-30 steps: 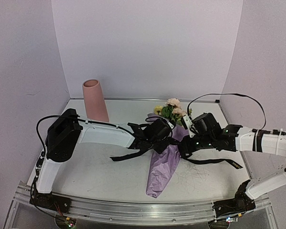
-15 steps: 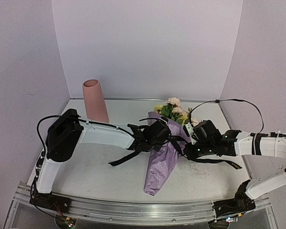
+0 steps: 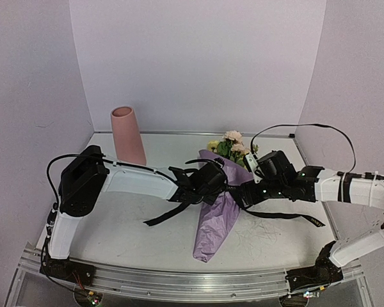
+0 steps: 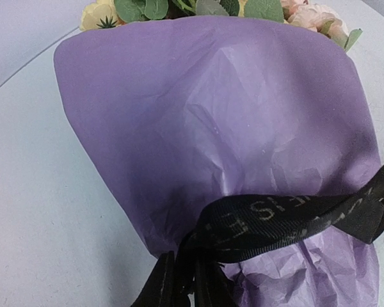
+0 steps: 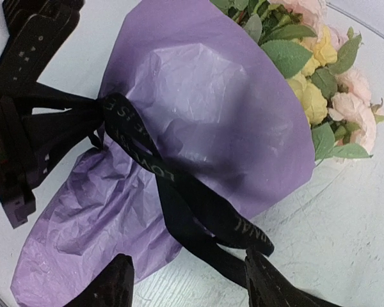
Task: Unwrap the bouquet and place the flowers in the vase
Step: Untie the ribbon from the wrapping paper.
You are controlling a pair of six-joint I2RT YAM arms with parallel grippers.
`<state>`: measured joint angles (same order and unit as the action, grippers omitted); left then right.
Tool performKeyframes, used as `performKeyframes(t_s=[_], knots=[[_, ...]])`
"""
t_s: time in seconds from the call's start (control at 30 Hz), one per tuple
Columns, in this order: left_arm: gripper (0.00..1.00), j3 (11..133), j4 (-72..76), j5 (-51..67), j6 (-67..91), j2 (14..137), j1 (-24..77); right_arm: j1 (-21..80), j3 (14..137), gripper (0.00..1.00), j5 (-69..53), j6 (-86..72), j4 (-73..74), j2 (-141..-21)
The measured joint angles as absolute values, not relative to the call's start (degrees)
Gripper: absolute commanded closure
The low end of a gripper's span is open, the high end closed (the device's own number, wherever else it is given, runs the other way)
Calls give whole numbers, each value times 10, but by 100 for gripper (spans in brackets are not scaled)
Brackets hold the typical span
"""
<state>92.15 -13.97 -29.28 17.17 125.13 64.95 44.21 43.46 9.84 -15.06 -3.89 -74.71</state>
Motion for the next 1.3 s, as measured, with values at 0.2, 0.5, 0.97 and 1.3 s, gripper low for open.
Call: performKeyframes(t_s=[0.2,0.5,0.97,1.3], knots=[[88,912,-135,-280,181,1240,649,442,477,32,87,-121,-46,-807],[88,897,-134,-271,186,1236,649,431,516,31,64,-93,-63,-865],[87,892,-134,-268,196,1227,649,387,526,45,-5,-74,-74,-908],[87,891,-129,-267,196,1216,648,387,512,73,-41,-73,-79,-905]])
